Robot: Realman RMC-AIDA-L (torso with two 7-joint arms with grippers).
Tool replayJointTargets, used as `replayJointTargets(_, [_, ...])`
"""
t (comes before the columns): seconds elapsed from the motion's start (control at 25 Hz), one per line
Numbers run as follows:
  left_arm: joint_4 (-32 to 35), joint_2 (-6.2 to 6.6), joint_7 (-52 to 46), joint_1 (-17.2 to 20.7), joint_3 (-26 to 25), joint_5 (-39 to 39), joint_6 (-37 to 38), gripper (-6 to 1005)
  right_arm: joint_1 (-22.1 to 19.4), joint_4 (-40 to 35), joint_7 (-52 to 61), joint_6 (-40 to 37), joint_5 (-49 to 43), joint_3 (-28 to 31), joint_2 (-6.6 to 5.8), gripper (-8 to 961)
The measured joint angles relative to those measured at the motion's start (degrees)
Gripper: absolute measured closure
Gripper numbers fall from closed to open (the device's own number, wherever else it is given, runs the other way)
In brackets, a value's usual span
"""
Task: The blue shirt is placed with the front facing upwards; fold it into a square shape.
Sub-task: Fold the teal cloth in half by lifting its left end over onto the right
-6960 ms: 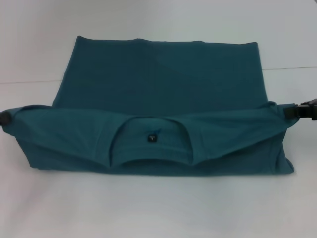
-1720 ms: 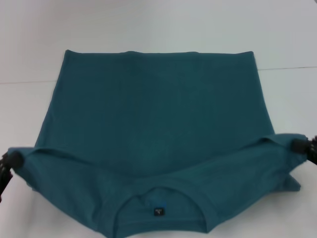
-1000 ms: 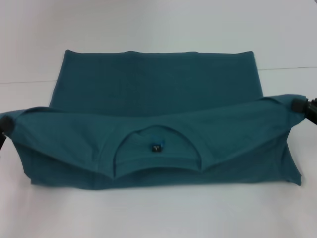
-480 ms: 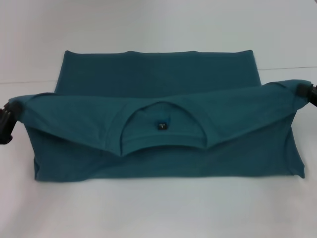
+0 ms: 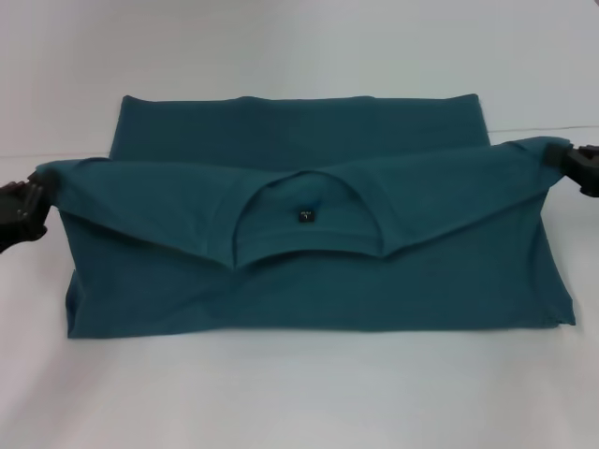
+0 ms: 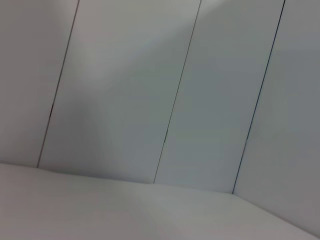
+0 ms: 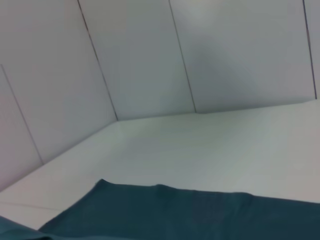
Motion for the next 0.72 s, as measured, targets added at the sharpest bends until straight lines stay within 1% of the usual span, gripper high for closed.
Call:
replayJointTargets(0.24, [0.05, -1.03, 0.34, -1.58, 2.38, 0.02, -5.71, 970, 0.8, 2.47, -0.34, 5.14, -0.06, -2.94, 0.17, 917])
replayJointTargets(0.4, [0.08, -1.61, 0.55, -2.77, 4.26, -0.28, -9.28, 969, 1.57, 5.33, -1.96, 9.02, -0.09, -3.64, 0.07, 917])
replayJointTargets(0.72, [0.35, -1.82, 1.05, -4.89, 4.39, -0.34, -11.5, 970, 2.85, 8.03, -3.38, 12.31, -0.09, -3.7, -0.39, 918])
